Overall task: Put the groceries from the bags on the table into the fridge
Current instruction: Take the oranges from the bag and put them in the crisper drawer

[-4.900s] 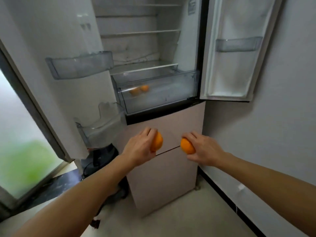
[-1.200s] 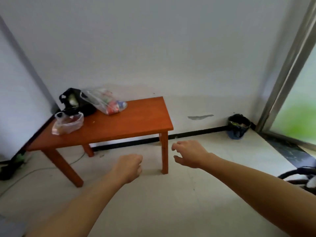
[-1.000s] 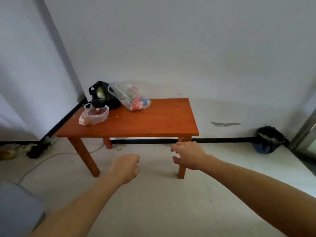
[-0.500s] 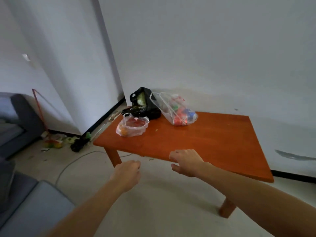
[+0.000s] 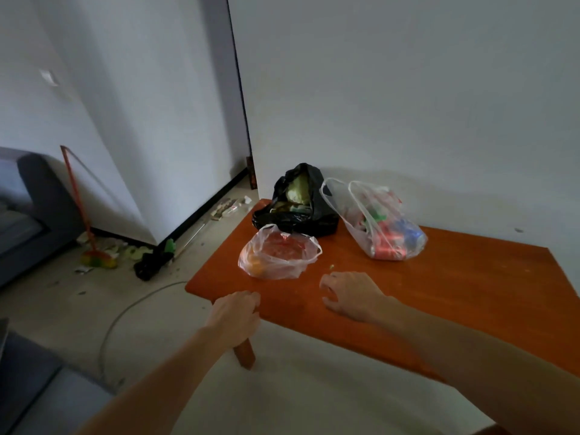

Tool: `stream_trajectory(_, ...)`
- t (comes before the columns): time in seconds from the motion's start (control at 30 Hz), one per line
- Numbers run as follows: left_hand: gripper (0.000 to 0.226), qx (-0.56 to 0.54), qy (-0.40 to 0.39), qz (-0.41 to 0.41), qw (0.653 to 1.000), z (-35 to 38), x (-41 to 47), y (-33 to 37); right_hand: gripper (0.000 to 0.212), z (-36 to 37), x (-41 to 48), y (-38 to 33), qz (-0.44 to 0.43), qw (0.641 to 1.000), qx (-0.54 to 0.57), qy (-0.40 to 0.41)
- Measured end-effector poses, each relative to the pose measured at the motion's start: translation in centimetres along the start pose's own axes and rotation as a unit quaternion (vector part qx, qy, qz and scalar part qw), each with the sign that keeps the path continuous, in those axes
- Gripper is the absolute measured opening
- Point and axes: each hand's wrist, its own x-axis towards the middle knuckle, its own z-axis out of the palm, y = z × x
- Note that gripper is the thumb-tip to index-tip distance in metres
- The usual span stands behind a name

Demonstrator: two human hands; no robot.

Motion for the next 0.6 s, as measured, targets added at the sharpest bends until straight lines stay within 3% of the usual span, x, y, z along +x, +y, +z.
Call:
stream_trajectory(0.27,0.021,0.024,0.007,0.052,0.998,-2.5,13.4,-9.9,0.032,1.3,12.5,0.6,0.062,0.998,0.026,-0.010)
stream_trajectory(0.5,0.020,0.031,0.020,0.168,0.985,-2.3,25.4,-9.4,0.032,3.4,19.2,3.6,0.076,0.995,0.067,-0.017)
stream_trajectory(0.6,0.025,0.043,-0.026,0.221,0.974,-1.1,31.1,-8.3,0.030,5.0,21.8,4.9,0.084,0.993,0.075,-0.026)
